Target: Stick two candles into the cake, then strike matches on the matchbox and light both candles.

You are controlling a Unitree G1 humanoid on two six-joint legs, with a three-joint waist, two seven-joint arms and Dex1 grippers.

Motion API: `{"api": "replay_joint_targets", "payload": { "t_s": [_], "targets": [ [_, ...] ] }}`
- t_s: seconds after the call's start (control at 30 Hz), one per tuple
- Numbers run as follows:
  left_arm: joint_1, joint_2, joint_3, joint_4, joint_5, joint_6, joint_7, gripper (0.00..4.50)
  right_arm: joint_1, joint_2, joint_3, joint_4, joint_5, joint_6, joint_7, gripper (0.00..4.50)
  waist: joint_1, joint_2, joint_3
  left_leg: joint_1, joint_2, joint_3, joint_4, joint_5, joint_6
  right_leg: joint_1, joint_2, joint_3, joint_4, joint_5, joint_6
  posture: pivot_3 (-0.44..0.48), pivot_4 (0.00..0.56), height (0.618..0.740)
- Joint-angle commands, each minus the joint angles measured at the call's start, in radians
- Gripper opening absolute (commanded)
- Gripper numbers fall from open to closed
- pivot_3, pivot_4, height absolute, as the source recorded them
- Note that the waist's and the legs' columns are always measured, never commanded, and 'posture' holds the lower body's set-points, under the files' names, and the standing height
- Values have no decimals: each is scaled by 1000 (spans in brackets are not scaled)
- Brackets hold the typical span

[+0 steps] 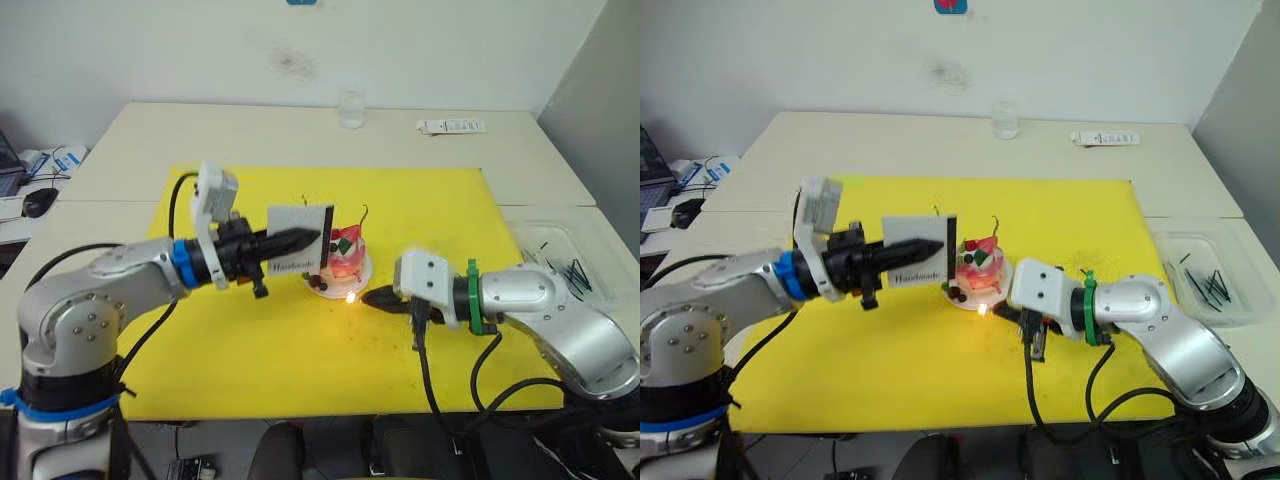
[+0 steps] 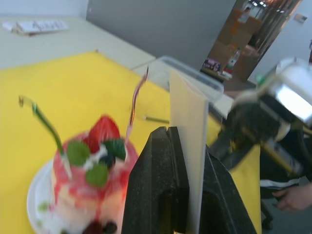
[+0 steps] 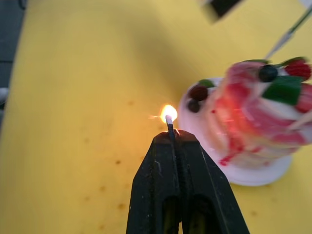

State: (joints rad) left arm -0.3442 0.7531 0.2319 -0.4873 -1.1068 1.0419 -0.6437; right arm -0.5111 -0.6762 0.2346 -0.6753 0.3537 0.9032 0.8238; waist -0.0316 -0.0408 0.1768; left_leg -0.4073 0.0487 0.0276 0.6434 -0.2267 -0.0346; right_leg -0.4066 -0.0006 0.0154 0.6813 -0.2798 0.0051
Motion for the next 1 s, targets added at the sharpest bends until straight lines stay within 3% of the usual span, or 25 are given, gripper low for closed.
{"api": "replay_joint_targets", "payload": {
  "t_s": [0.03,0.23,0.53,1.0],
  "targets": [
    [138,66,11,-53,68,-49,-79,0,-56,60,-60,-24,64,106,-70,7,1,0,0,0,0,0,0,0,0,0,0,0,0,0,0,0,150,740],
    [323,98,-35,-31,217,-166,-161,0,-182,163,-8,11,25,148,-200,7,2,1,1,0,-1,2,0,0,0,0,-3,1,-1,0,-2,0,150,740],
    [321,60,-114,5,289,-239,-219,0,-293,239,134,131,-143,37,-328,7,6,1,0,-1,-2,3,1,0,0,-1,-3,1,-1,1,-2,0,150,740],
    [280,36,-152,-7,297,-223,-219,0,-319,252,211,265,-364,-185,-333,7,6,1,0,-4,-1,2,1,0,0,-4,-3,1,-1,1,-2,0,150,740]
  ]
}}
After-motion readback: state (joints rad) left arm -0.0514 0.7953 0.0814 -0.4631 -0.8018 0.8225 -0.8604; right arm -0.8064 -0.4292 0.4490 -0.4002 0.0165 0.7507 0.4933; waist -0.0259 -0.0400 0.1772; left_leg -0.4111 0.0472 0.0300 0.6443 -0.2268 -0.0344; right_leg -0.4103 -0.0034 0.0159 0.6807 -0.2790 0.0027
